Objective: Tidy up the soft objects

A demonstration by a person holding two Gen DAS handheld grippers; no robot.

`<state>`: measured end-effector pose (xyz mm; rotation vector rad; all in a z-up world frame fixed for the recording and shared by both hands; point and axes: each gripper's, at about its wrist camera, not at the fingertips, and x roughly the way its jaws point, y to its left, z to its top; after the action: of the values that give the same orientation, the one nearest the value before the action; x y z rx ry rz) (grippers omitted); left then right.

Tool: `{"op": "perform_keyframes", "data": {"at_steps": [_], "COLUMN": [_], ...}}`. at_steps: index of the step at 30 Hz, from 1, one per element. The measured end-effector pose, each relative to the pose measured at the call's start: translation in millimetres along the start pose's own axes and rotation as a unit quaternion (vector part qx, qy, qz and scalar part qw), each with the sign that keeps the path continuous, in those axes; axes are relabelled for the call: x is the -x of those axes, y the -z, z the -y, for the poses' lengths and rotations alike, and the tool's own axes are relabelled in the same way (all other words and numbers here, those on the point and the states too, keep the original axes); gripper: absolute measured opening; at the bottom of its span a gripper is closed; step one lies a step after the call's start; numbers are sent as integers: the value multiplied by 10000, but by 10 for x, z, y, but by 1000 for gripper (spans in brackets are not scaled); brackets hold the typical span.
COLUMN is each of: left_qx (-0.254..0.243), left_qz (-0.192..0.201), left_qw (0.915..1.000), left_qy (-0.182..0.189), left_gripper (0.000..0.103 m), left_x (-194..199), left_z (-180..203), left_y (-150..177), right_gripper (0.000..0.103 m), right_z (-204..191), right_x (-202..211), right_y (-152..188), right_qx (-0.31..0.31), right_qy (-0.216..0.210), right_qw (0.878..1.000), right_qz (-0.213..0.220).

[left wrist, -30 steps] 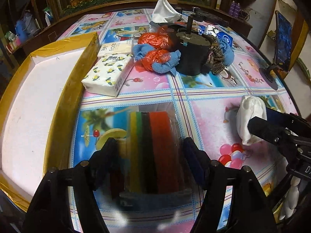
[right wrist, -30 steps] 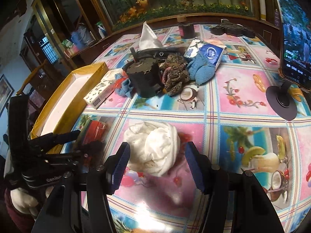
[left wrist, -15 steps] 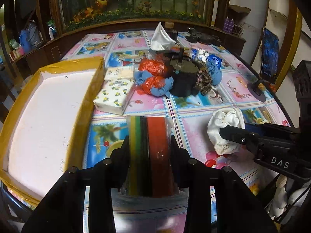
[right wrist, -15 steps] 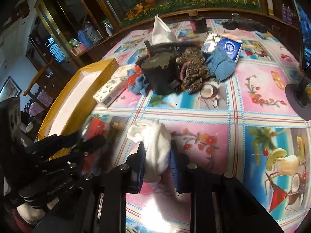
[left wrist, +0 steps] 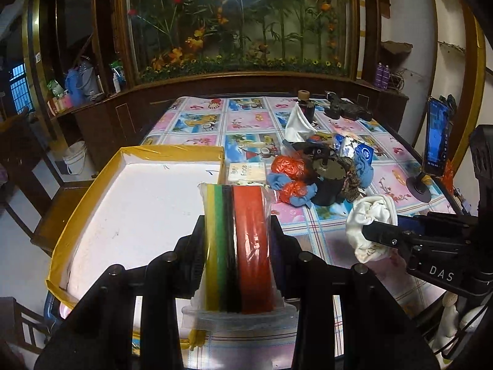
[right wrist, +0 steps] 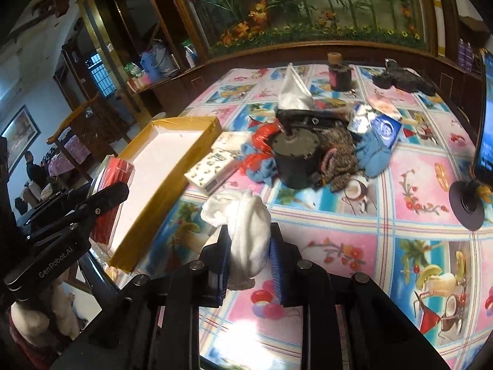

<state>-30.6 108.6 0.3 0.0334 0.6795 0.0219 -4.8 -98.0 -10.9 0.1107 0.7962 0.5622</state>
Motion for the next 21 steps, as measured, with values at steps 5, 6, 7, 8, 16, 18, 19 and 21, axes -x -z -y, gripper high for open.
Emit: {"op": "perform_keyframes", "data": {"at_steps": [5, 6, 7, 8, 16, 18, 19, 21], "left_qx": [-40, -31, -19, -10, 136, 154, 151, 226], "left_qz": [72, 86, 98, 105, 122, 75, 45, -70], "left_qw": [9999, 9998, 9997, 9997, 9981, 9975, 9973, 9975], "left_qy": [-147, -178, -205, -238, -586, -690, -716, -672], "left_gripper": [34, 34, 34, 34, 34, 34, 34, 34], "left_x": [-42, -52, -68, -92, -402, -536, -592, -744], "left_z": [-148, -187, -230, -277, -683, -786, -825, -933], "left_y": [-76, -95, -115, -137, -342, -403, -425, -496], "right_gripper": [22, 22, 22, 22, 22, 22, 22, 22], "right_z": [-203, -239, -287, -326, -711, -799, -840, -891], "right_x": [-18, -41, -69, -104, -582, -748, -834, -1023], "right_y": [-166, -209, -258, -298, -704, -843, -921, -1080], "right_qx": [224, 259, 294, 319, 426, 487, 480, 400], "right_qy": [-47, -63, -98, -122, -641, -664, -667, -758], "right_qw": [9997, 9996, 9995, 9994, 9969, 9964, 9964, 9958], "right_qz": [27, 22, 12, 4, -186, -198, -227, -313]}}
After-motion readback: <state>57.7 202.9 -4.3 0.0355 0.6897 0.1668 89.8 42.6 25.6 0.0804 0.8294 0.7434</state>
